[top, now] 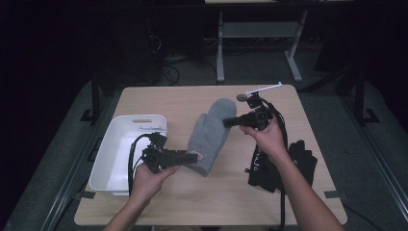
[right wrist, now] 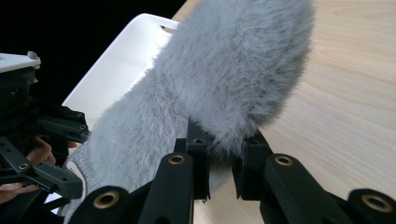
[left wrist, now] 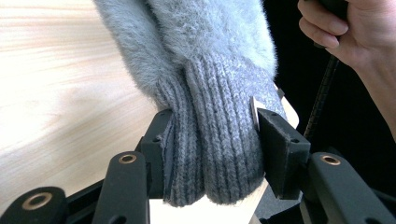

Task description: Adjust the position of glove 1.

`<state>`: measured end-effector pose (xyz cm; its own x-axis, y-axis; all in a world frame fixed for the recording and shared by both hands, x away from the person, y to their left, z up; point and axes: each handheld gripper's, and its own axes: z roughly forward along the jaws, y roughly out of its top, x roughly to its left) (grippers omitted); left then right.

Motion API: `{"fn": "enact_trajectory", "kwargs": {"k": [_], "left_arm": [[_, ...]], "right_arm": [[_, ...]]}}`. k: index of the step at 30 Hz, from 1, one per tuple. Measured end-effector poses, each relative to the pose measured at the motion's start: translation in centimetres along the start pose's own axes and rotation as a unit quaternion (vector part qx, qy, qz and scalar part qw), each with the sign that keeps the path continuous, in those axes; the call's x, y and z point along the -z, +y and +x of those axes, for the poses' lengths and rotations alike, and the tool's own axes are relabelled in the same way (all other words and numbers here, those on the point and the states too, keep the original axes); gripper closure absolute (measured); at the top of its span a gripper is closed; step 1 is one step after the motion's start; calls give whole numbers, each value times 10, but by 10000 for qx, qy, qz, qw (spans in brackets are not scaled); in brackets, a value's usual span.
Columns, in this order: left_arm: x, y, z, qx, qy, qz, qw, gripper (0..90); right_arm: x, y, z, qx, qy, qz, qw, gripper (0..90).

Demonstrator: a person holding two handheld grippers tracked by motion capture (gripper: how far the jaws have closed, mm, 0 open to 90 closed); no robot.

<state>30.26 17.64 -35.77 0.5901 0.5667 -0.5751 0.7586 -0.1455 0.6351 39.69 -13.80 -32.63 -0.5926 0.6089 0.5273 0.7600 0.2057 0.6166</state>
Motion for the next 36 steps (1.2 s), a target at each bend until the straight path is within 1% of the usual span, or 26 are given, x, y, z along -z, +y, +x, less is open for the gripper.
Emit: {"fn": "enact_trajectory", "kwargs": {"k": [5, 7, 9, 13, 14, 15, 20, 21, 22, 24, 25, 26, 27, 29, 34, 36], "left_arm": [[10, 2, 2, -28, 49, -52, 10000, 507], [14, 3, 2, 15, 58, -128, 9999, 506], [17, 3, 3, 10, 75, -134, 9999, 506], [24, 3, 5, 22, 104, -195, 9998, 507], [26, 4, 6, -1, 110, -189, 9998, 507], [29, 4, 6, 39, 113, -218, 9997, 506], [35, 4, 9, 48, 137, -241, 9996, 506], [36, 5, 9, 77, 147, -270, 9995, 506], [39, 5, 10, 38, 166, -273, 9995, 506], [41, 6, 10, 46, 176, -302, 9994, 506], [44, 6, 10, 48, 189, -341, 9992, 506], [44, 6, 10, 48, 189, -341, 9992, 506], [48, 6, 11, 33, 213, -346, 9992, 506], [50, 6, 12, 40, 225, -367, 9991, 506], [59, 4, 15, 34, 275, -392, 9988, 506], [60, 3, 15, 66, 269, -427, 9987, 506]], "right_arm": [[-4, 8, 6, 33, 67, 18, 10000, 783], [-6, 13, 9, 24, 122, 9, 9999, 783], [-7, 14, 10, 58, 137, 8, 9999, 783], [-13, 23, 16, 86, 211, 38, 9997, 783], [-13, 23, 16, 86, 211, 38, 9997, 783], [-15, 25, 18, 103, 239, 24, 9997, 783], [-19, 29, 20, 102, 304, 34, 9995, 783], [-21, 31, 22, 117, 326, 42, 9994, 783], [-22, 33, 23, 114, 333, 38, 9994, 783], [-22, 34, 23, 126, 335, 51, 9993, 783], [-24, 37, 26, 137, 379, 32, 9992, 783], [-24, 37, 26, 137, 379, 32, 9992, 783], [-26, 40, 29, 158, 408, 30, 9990, 783], [-27, 41, 29, 165, 415, 38, 9990, 783], [-34, 46, 37, 227, 459, 62, 9987, 783], [-35, 47, 38, 220, 467, 61, 9986, 783]]}}
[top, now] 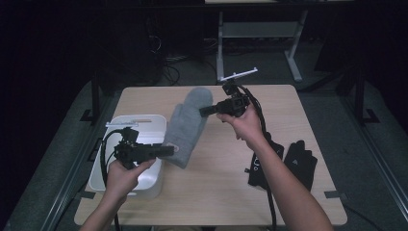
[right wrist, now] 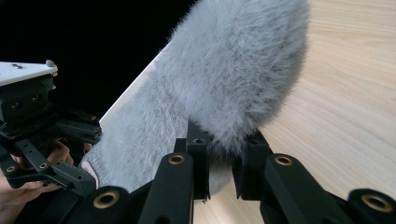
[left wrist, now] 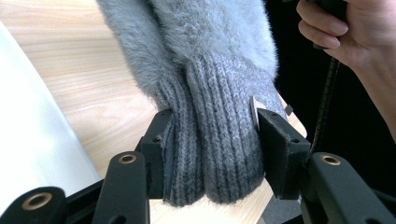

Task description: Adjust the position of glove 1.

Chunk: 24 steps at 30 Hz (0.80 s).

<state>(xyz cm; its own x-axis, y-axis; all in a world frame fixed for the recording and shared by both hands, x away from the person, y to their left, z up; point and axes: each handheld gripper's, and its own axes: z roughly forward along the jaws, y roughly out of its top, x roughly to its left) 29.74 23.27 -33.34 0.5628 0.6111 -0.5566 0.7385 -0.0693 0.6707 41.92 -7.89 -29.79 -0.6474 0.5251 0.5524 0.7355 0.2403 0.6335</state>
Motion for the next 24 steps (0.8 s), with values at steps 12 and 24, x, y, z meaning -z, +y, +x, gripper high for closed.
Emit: {"fn": "enact_trajectory", "kwargs": {"k": [12, 24], "left_arm": [[15, 0, 4, -4, 49, -74, 10000, 506], [29, -4, 11, 44, 132, -158, 9998, 506]], "right_arm": [[-9, 9, 10, 109, 67, 37, 9999, 783], [-23, 17, 20, 208, 111, 71, 9997, 783]]}}
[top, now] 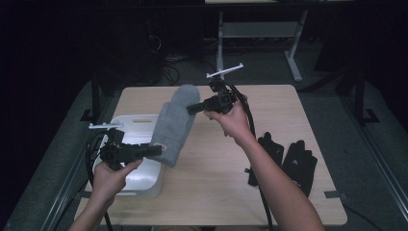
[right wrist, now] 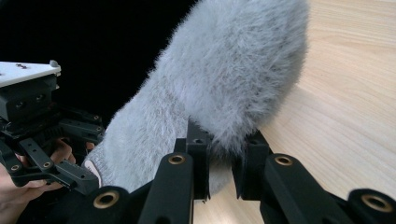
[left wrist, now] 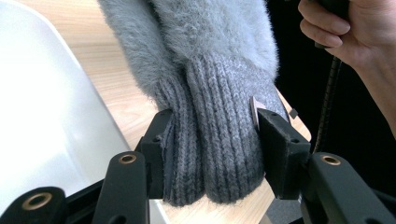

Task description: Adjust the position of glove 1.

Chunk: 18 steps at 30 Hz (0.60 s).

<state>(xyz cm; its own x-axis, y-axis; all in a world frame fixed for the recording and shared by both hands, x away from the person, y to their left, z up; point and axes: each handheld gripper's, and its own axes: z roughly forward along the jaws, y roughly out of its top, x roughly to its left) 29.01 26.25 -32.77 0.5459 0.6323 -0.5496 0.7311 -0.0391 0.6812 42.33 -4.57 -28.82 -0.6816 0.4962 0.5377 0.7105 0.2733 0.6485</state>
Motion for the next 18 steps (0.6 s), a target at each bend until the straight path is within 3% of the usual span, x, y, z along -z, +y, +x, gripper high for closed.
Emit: {"fn": "enact_trajectory", "kwargs": {"k": [18], "left_arm": [[25, -10, 18, 128, 159, -95, 9997, 506]], "right_arm": [[-33, 12, 14, 132, 74, 157, 9998, 783]]}}
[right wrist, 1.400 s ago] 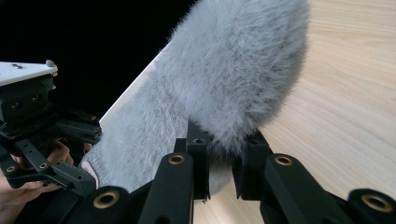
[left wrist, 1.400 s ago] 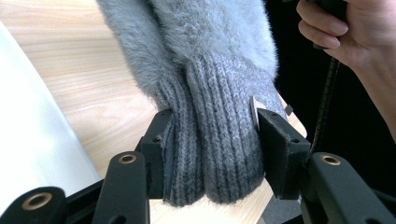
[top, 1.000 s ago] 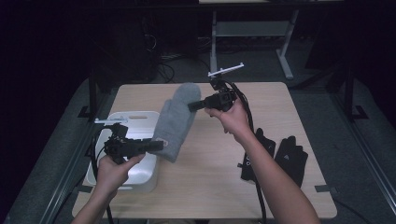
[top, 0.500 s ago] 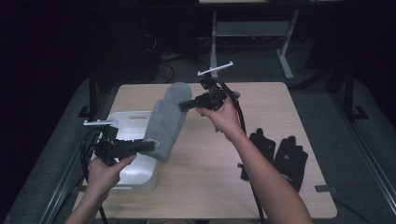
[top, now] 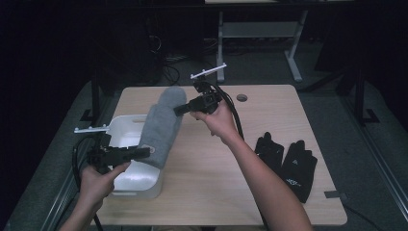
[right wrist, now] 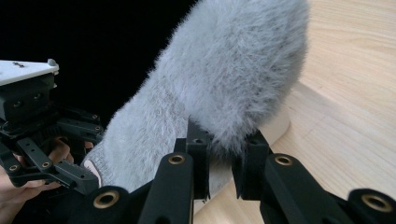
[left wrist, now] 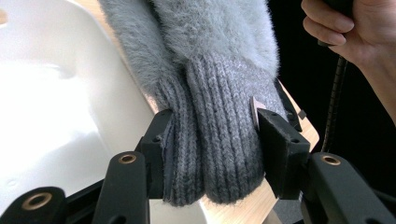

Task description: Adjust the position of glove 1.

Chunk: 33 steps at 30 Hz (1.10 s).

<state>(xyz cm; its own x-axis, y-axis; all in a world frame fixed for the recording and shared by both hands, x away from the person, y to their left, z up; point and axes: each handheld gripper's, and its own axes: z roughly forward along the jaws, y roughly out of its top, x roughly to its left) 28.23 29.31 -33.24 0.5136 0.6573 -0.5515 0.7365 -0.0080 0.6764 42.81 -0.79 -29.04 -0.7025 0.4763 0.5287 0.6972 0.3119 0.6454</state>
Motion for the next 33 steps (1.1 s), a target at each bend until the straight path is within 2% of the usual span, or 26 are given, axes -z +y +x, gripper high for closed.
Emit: {"fn": "enact_trajectory", "kwargs": {"k": [25, 27, 33], "left_arm": [[22, -17, 21, 219, 192, -95, 9995, 505], [25, -20, 25, 249, 220, -89, 9994, 505], [25, -27, 31, 329, 287, -93, 9990, 503]], "right_arm": [[-43, 6, 9, 102, 150, 137, 9997, 782], [-51, 7, 10, 25, 187, 171, 9997, 782], [-64, 7, 10, 36, 154, 273, 9995, 781]]}}
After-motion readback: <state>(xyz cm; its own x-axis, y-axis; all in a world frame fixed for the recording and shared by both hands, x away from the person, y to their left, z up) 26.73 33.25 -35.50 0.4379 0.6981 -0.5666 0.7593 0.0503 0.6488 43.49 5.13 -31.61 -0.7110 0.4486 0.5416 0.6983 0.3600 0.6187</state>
